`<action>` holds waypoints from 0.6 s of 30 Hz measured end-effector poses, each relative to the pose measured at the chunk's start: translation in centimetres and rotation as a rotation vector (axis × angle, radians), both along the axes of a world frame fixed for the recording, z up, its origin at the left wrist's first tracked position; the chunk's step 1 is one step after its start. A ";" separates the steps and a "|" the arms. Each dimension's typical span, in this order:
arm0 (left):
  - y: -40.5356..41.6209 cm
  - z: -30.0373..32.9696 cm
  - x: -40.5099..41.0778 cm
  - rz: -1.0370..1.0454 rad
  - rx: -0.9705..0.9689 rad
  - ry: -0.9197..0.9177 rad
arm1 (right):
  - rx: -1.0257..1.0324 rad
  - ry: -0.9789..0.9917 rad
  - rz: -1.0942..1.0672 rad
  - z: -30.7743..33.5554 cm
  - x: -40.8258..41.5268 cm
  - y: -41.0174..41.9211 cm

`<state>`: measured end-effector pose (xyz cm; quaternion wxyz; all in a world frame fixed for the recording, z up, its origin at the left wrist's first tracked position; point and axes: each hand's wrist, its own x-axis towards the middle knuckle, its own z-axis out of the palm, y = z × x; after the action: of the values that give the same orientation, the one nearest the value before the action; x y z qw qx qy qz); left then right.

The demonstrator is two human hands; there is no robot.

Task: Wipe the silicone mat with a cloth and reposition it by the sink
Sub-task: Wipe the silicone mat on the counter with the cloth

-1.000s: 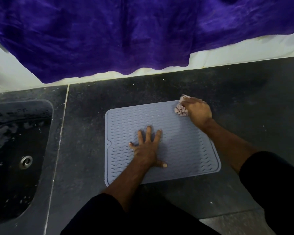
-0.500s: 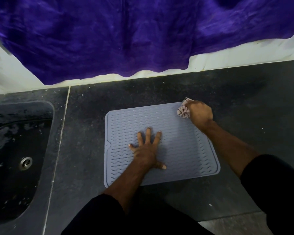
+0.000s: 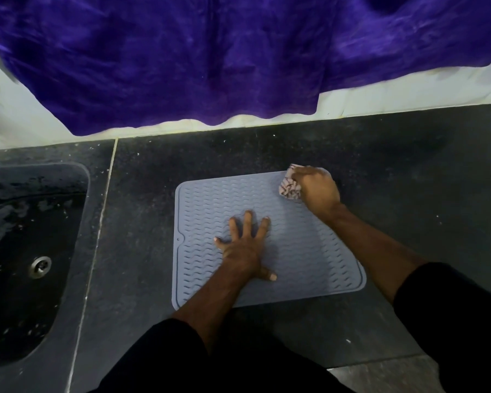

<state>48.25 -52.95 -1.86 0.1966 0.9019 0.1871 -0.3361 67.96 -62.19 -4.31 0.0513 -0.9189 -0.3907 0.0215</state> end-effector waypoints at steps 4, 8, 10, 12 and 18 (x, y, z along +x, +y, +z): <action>0.0 0.0 0.0 0.000 0.008 0.015 | -0.042 0.010 0.205 -0.6 -2.7 2.8; 0.0 0.0 -0.1 -0.007 0.013 0.007 | -0.073 -0.006 0.176 -0.6 -1.4 0.7; 0.0 0.0 -0.1 -0.003 0.008 0.004 | -0.121 -0.034 0.088 -0.2 -0.2 0.1; 0.0 0.1 -0.1 -0.003 0.006 0.006 | -0.102 -0.029 0.038 0.3 -0.2 0.7; 0.1 0.0 -0.2 -0.021 0.004 -0.005 | -0.029 0.048 0.334 0.0 -3.6 4.7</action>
<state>48.06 -52.84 -1.83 0.1915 0.9051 0.1779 -0.3353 64.40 -57.48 -4.36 0.0428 -0.8409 -0.5365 0.0573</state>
